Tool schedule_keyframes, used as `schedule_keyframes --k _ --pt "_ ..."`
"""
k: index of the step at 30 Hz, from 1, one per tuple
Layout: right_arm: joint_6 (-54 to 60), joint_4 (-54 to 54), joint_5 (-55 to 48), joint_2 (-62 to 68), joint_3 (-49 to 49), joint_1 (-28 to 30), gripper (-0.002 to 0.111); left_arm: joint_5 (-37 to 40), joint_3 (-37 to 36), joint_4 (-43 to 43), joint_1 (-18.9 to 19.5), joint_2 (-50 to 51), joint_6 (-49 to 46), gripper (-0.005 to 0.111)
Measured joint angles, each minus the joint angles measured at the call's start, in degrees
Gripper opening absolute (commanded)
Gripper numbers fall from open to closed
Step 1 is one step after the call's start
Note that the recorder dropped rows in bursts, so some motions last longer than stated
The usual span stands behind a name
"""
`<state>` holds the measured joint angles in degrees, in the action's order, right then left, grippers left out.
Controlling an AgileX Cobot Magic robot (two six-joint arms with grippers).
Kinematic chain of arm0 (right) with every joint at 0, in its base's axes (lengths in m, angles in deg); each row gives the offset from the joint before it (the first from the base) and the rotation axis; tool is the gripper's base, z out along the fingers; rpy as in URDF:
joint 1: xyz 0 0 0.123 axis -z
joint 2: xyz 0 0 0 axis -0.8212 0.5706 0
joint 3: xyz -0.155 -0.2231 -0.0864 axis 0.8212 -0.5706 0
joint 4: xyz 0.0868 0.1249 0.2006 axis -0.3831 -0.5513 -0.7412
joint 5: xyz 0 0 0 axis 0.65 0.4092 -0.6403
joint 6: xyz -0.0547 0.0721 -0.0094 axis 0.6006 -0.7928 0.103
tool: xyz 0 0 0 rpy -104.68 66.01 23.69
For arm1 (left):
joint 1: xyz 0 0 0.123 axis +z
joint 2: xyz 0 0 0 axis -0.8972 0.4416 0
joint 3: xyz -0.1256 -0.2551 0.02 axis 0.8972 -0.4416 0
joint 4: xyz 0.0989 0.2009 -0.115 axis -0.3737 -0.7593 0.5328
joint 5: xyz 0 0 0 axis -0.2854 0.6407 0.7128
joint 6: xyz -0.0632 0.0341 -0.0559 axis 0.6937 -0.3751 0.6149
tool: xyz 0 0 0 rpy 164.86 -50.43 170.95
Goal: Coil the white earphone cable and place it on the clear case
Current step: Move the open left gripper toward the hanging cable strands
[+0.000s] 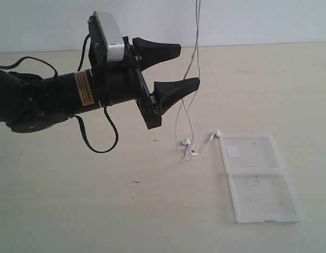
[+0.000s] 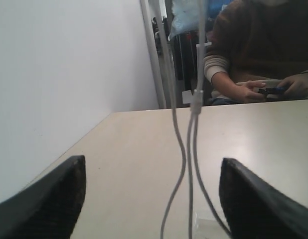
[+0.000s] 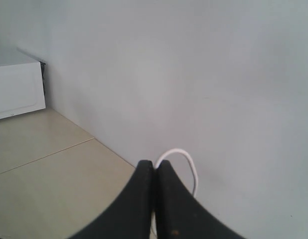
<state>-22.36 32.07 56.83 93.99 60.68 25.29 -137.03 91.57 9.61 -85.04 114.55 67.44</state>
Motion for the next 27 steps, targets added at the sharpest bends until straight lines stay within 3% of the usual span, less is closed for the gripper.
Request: schedule_keyframes --k 9,16,27 --pt "0.0 0.1 0.0 0.0 0.0 0.0 0.000 -0.2 2.3 0.3 -2.5 2.5 0.4 0.067" --pt "0.0 0.1 -0.5 0.0 0.0 0.0 0.000 -0.3 2.7 2.3 -2.7 2.6 1.1 0.034" --pt "0.0 0.1 -0.7 0.0 0.0 0.0 0.000 -0.3 2.9 1.8 -2.7 2.7 1.1 0.000"
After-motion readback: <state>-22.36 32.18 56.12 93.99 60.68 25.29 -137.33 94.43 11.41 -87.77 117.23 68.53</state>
